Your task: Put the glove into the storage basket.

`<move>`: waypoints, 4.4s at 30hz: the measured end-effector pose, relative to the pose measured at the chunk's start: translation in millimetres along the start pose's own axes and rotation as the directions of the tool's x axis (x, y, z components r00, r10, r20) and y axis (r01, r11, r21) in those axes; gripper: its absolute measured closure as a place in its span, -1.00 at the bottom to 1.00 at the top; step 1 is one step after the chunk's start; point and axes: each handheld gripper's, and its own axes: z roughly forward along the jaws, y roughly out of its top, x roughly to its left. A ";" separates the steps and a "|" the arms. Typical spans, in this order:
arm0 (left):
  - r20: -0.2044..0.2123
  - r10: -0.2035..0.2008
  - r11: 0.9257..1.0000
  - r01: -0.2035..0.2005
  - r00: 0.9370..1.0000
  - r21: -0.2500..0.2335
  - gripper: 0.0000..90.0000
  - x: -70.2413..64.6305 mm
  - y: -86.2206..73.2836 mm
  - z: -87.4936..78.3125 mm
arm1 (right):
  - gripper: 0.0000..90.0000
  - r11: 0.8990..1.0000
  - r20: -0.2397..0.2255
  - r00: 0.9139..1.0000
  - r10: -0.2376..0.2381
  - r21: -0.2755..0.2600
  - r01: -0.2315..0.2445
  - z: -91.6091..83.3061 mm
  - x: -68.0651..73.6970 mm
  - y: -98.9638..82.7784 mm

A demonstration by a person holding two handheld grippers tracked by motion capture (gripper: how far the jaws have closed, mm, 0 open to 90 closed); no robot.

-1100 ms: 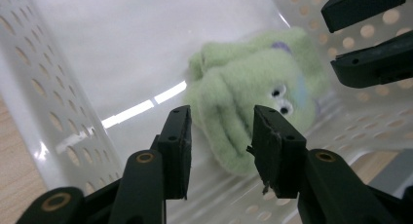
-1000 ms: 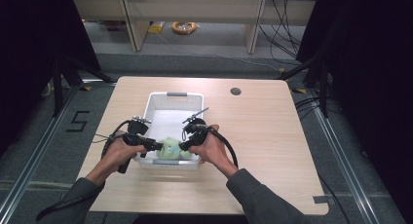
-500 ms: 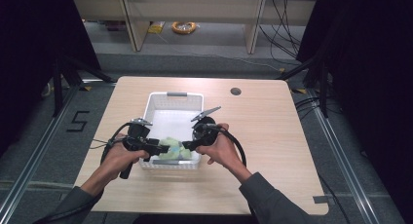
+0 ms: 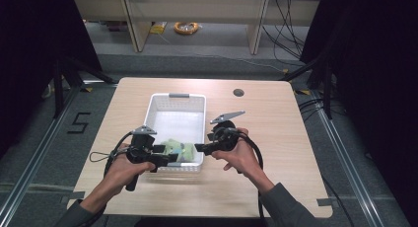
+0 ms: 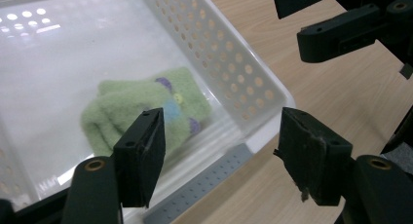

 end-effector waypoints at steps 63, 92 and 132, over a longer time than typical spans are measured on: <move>0.075 0.128 0.990 -0.122 0.989 -0.074 -0.52 -48.9 -71.2 31.5 | -0.53 0.991 -0.045 0.999 -0.010 -0.131 0.004 -55.6 -17.3 -105.3; 0.082 0.171 0.985 -0.170 0.982 -0.017 -0.65 -63.6 -106.1 37.7 | -0.60 0.996 -0.054 0.999 -0.001 -0.086 -0.004 -59.7 -2.5 -150.6; 0.058 0.213 0.976 -0.215 0.975 0.037 -0.65 -73.1 -129.4 36.5 | -0.62 0.998 0.007 0.999 -0.051 -0.027 0.051 -67.8 6.7 -192.8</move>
